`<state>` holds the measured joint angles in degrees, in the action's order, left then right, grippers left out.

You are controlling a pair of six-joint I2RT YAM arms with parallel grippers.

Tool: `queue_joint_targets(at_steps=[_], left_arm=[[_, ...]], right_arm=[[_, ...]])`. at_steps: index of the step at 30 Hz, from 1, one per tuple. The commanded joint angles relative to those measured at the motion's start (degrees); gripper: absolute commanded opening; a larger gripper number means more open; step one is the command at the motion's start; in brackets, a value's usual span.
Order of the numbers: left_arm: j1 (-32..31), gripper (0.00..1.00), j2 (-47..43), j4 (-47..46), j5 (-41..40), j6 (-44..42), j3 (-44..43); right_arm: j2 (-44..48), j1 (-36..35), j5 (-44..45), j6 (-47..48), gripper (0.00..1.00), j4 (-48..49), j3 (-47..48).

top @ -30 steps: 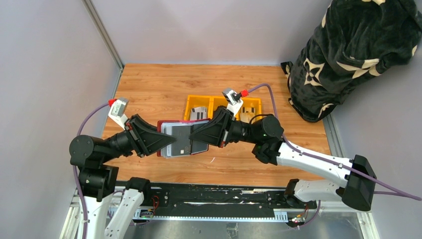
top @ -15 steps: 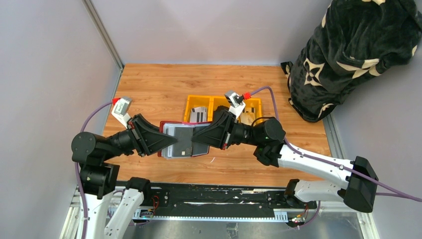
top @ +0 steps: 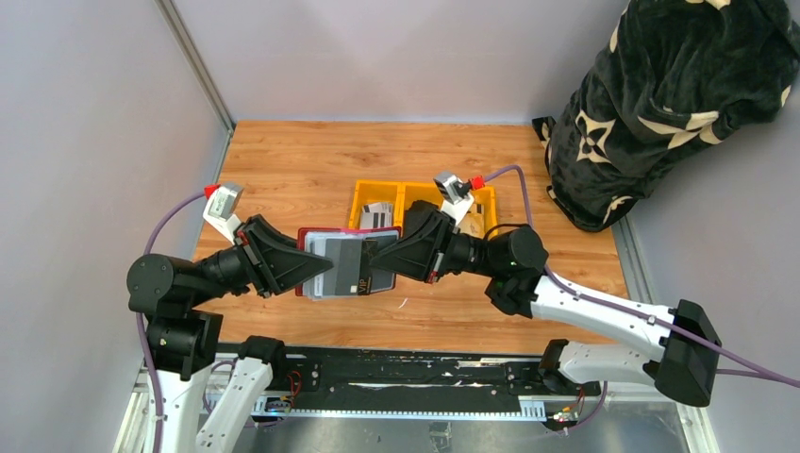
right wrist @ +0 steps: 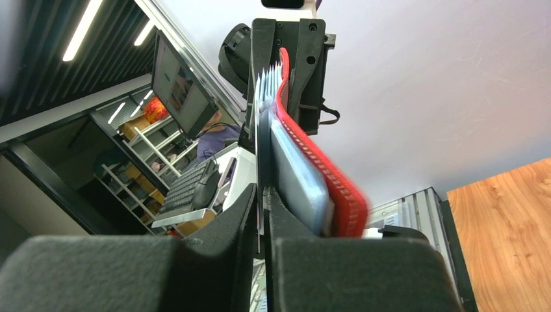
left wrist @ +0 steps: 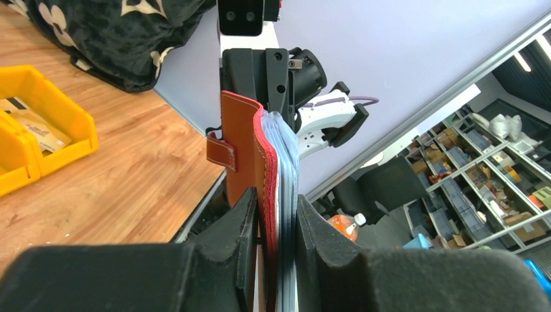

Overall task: Take the credit cards out of the card holder
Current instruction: Remove the credit card from the card holder.

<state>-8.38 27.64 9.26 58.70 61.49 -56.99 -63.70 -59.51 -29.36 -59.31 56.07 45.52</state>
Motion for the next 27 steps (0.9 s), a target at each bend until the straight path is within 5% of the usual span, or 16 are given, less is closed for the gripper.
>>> queue_joint_targets(at_steps=[1, 4, 9, 14, 19, 27], left_arm=[[0.0, 0.0, -0.7, 0.6, -1.8, -1.4, -1.6], [0.0, 0.0, -0.6, 1.8, -3.0, -2.3, -1.9], [0.0, 0.0, -0.6, 1.8, -2.7, -2.2, -1.7], [0.0, 0.0, -0.7, 2.1, -2.5, -2.7, -1.7], [0.0, 0.0, -0.7, 2.6, -2.7, -3.5, -1.8], [0.0, 0.0, -0.3, 4.1, -3.4, -5.8, -2.8]], right_arm=[[-2.0, -1.0, -1.5, -0.1, 0.2, 2.9, 2.2], [-2.8, -1.4, -1.4, -0.4, 0.32, 4.0, 2.4], [-3.8, -1.7, -1.6, -0.5, 0.38, 4.4, 3.3], [-3.1, -0.8, -2.1, -1.1, 0.02, 4.0, 3.2], [2.8, 2.2, -1.3, 1.9, 0.0, -2.4, 0.9], [16.2, 14.1, -2.3, 7.6, 0.0, -26.0, 0.3]])
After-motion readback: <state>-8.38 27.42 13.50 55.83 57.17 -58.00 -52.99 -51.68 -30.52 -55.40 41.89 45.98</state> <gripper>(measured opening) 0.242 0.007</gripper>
